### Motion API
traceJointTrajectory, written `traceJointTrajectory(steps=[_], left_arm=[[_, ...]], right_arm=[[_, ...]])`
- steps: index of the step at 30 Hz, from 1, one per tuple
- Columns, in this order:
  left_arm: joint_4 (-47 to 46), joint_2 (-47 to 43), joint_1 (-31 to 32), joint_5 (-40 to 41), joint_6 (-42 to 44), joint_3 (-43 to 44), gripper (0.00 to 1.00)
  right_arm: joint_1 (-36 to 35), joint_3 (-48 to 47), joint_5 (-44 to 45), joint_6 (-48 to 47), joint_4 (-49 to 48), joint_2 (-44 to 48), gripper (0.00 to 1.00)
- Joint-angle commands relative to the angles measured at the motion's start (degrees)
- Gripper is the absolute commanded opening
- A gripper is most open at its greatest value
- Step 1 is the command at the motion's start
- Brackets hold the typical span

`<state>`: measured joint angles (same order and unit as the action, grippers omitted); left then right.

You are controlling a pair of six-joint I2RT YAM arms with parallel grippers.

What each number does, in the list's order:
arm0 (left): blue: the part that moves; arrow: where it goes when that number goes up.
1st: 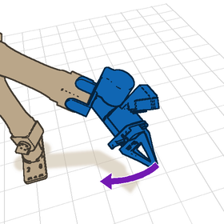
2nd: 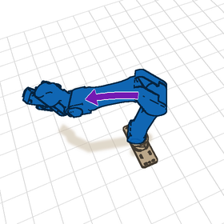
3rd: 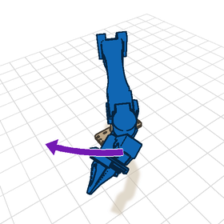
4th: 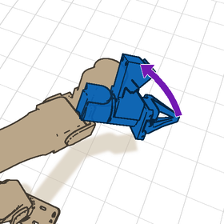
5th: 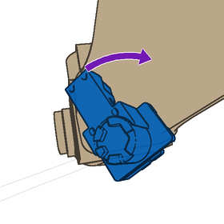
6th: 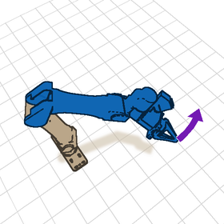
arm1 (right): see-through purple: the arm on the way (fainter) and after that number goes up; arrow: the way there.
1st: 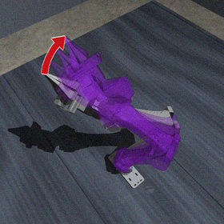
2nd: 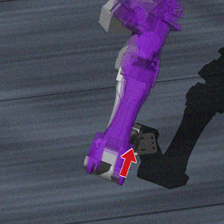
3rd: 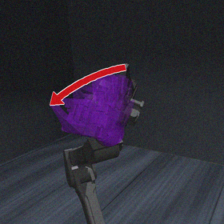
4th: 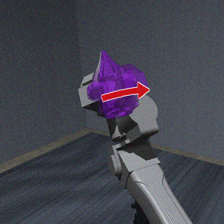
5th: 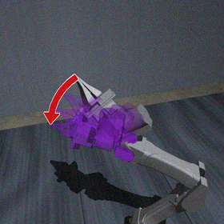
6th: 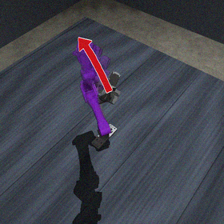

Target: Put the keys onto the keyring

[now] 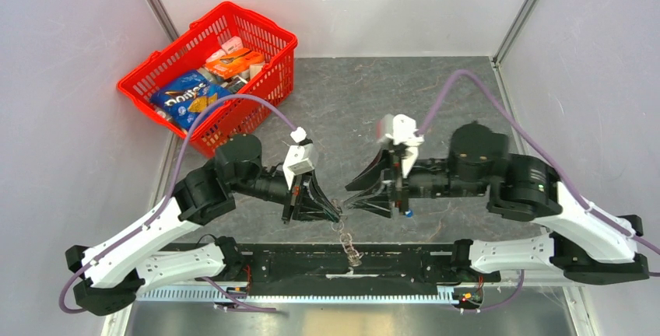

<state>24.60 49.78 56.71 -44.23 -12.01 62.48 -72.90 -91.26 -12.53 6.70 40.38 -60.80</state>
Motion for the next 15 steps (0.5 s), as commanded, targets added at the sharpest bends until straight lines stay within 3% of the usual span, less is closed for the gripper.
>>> traceJointTrajectory(steps=[1, 15], left_arm=[[2.18, 0.64, 0.0, -4.42, 3.9, 3.68, 0.02], [6.69, 2.01, -0.06, -6.57, 7.57, 5.5, 0.02]], right_arm=[[-0.13, -0.76, -0.29, 1.54, 9.27, -3.46, 0.43], [-0.04, -0.56, -5.86, 2.17, 12.17, -5.16, 0.4]])
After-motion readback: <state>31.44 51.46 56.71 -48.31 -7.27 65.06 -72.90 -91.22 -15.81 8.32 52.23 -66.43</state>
